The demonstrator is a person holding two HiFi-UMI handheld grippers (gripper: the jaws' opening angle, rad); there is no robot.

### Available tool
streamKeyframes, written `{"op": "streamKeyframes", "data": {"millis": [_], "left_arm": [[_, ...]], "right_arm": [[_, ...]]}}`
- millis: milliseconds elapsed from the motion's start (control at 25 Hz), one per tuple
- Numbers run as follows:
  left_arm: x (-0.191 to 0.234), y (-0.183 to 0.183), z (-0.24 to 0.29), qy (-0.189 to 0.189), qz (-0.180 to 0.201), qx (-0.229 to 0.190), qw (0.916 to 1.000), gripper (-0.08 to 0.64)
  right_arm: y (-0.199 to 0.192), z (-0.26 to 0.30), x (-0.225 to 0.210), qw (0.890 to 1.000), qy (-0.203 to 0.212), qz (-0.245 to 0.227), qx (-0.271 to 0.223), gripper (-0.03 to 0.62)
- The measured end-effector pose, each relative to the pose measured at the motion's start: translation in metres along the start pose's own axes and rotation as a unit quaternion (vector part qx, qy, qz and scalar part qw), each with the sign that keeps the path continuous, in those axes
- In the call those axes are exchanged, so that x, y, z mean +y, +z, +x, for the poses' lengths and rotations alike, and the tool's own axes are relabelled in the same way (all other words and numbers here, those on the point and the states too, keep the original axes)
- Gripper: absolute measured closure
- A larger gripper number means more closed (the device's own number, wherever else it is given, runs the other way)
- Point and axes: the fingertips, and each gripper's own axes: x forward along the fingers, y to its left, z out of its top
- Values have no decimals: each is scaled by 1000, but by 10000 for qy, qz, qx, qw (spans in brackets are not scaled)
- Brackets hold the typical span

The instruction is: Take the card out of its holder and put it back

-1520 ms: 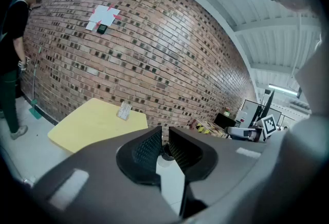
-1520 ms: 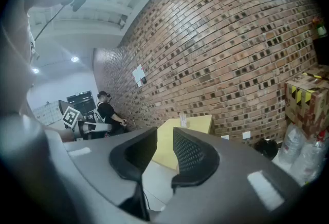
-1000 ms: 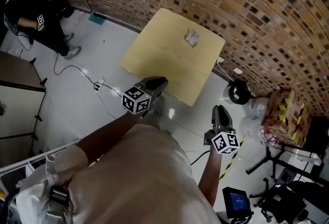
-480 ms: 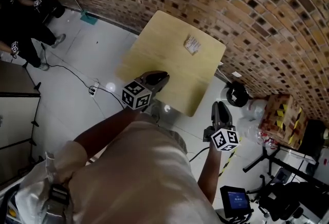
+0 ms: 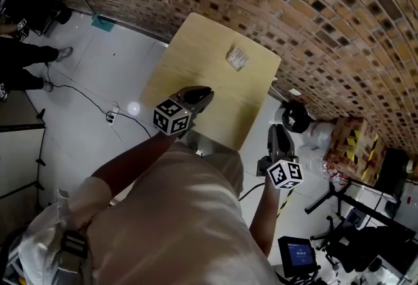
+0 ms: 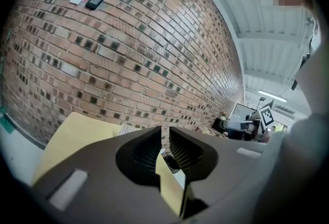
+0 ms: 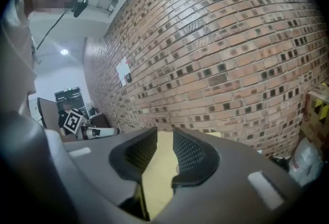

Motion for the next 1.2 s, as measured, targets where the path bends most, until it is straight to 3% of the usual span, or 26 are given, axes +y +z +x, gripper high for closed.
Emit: {"op": "streamKeyframes", "data": {"millis": [240, 520, 920, 1200], "left_arm": [[3, 5, 25, 169, -129, 47, 9998, 511], [14, 12, 61, 933, -432, -69, 9947, 508], [9, 42, 94, 2068, -546, -423, 9760, 506], [21, 40, 101, 2888, -512, -454, 9549, 502]], "right_arm": [[18, 26, -20, 9993, 270, -191, 187, 505], [24, 94, -58, 9900, 1101, -511, 725, 505], [46, 190, -90, 9638, 2242, -844, 1172, 509], [24, 234, -97, 9372, 2790, -1177, 1730, 509]]}}
